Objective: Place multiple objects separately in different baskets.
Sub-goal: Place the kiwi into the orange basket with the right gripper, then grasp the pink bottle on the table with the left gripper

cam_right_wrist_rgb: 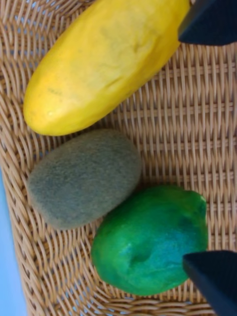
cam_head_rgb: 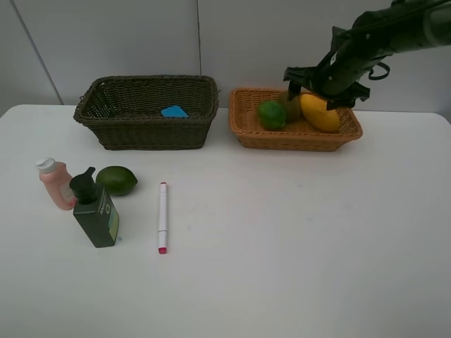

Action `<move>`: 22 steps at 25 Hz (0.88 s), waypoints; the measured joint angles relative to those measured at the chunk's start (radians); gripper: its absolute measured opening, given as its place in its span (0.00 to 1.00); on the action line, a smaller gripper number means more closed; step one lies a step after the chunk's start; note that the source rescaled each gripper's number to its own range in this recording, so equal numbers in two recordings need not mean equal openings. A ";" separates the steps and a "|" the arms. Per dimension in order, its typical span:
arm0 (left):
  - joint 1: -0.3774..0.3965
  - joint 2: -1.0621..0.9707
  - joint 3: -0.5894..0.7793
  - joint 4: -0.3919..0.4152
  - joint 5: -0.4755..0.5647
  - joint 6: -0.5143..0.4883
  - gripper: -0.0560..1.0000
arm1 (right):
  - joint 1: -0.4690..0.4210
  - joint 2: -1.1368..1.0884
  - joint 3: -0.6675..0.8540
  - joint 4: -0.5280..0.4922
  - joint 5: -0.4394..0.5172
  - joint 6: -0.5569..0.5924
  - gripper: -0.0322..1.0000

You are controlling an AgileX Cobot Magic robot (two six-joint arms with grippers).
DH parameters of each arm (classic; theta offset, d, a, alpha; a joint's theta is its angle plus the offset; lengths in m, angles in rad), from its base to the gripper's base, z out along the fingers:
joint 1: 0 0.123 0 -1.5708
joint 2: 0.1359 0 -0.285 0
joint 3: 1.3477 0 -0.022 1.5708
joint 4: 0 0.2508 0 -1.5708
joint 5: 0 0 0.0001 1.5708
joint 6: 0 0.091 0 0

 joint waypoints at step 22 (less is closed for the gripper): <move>0.000 0.000 0.000 0.000 0.000 0.000 1.00 | 0.150 -0.201 0.043 -0.081 0.140 -0.094 1.00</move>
